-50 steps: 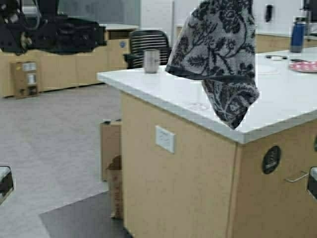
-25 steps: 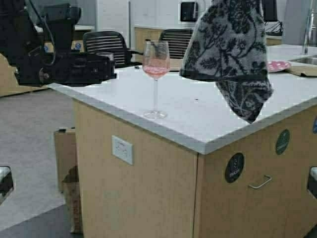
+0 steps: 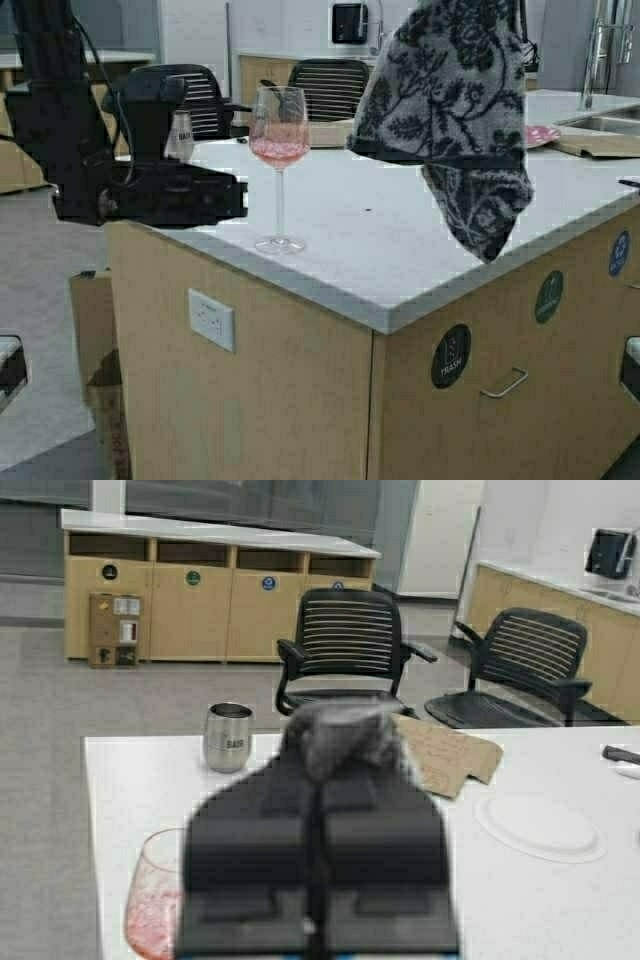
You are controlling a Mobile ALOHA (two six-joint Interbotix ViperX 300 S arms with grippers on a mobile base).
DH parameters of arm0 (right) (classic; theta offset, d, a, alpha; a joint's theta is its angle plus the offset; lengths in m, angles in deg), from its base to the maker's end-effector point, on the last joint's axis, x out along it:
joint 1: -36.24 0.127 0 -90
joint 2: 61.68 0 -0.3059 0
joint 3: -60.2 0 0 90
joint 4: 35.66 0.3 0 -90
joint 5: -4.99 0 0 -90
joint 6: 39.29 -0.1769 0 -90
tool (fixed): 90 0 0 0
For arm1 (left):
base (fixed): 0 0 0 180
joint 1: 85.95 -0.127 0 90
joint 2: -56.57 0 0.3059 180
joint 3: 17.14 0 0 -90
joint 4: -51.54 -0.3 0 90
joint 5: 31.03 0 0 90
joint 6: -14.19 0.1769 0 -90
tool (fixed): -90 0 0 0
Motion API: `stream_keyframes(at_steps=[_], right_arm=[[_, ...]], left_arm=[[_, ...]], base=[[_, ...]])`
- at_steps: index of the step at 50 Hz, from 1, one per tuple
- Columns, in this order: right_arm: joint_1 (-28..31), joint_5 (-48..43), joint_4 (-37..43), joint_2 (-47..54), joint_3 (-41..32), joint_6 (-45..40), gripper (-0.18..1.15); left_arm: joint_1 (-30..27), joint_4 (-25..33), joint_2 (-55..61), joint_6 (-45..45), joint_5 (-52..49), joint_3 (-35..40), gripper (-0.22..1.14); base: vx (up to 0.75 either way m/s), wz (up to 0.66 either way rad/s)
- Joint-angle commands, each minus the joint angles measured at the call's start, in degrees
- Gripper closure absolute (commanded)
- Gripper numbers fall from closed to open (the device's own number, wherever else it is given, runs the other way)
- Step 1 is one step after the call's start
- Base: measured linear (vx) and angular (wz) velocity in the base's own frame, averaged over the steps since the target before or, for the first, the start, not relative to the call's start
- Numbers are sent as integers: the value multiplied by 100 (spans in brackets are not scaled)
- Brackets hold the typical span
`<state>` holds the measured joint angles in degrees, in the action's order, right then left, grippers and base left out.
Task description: Get the cloth and wipe up the spill under the wine glass
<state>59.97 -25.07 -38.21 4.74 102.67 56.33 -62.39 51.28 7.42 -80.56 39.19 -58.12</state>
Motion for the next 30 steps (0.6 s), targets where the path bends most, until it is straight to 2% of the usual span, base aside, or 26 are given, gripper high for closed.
stream_keyframes(at_steps=[1, 14, 18, 21, 30], right_arm=[[9, -88, -9, -9, -62, 9, 90], [9, -88, -9, 97, -62, -18, 90], [18, -88, -9, 123, -62, -9, 90], [18, -88, -9, 132, -62, -9, 90], [9, -88, -9, 211, -70, -9, 90]], left_arm=[[9, -70, 167, 9, 149, 185, 67], [9, -70, 694, 79, 677, 431, 9], [9, -88, 861, 255, 932, 562, -5], [9, -88, 976, 413, 1099, 659, -9], [9, -105, 1230, 729, 1213, 1028, -8]], base=[[12, -6], [10, -4], [9, -2], [8, -1], [6, 0]])
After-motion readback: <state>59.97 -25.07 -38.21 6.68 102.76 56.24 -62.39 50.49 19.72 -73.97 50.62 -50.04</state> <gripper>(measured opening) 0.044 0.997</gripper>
